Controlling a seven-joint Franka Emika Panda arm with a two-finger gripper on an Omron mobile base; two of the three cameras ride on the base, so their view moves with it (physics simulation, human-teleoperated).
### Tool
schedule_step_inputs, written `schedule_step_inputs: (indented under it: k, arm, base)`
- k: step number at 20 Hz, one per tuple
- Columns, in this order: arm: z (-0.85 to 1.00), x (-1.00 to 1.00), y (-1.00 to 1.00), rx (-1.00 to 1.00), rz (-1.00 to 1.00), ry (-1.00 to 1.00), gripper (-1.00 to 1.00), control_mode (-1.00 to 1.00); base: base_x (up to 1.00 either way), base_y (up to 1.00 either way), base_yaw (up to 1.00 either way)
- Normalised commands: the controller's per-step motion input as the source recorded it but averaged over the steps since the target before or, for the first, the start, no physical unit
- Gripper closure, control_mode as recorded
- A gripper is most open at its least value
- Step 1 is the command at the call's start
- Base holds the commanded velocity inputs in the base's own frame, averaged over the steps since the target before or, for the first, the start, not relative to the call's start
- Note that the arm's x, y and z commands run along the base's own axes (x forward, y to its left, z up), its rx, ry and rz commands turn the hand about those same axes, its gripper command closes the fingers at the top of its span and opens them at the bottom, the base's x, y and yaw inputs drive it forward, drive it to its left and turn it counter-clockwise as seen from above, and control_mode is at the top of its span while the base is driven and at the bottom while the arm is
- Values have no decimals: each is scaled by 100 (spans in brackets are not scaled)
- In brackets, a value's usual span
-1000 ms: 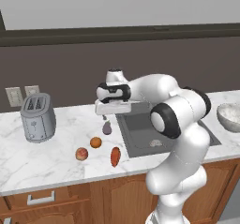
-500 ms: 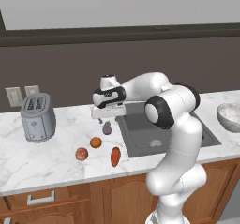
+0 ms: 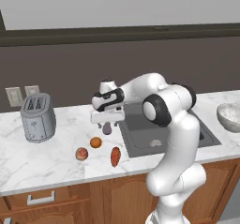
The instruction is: There is a mixed pile of frozen fruits and vegetables on the counter. Locate all the frozen vegetables and place the items in a bowl on the counter. Take all the frozen fruits and defrost them in a running sink.
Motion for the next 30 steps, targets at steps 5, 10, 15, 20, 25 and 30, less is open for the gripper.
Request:
schedule_step_inputs:
  k: [5, 10, 15, 20, 25, 30]
  arm:
    - [-35, 0, 1, 3, 0, 2, 100, -100]
    - [-11, 1, -5, 2, 0, 1, 100, -100]
    - [27, -8, -30, 0, 0, -1, 100, -100]
    - [33, -16, -32, 0, 0, -3, 100, -100]
    - [30, -10, -28, 0, 0, 0, 100, -100]
    - [14, -21, -41, 0, 0, -3, 100, -100]
  base:
    - [0, 0, 0]
    - [0, 0, 0]
    - [0, 0, 0]
    - [0, 0, 0]
    - [0, 0, 0]
    - [0, 0, 0]
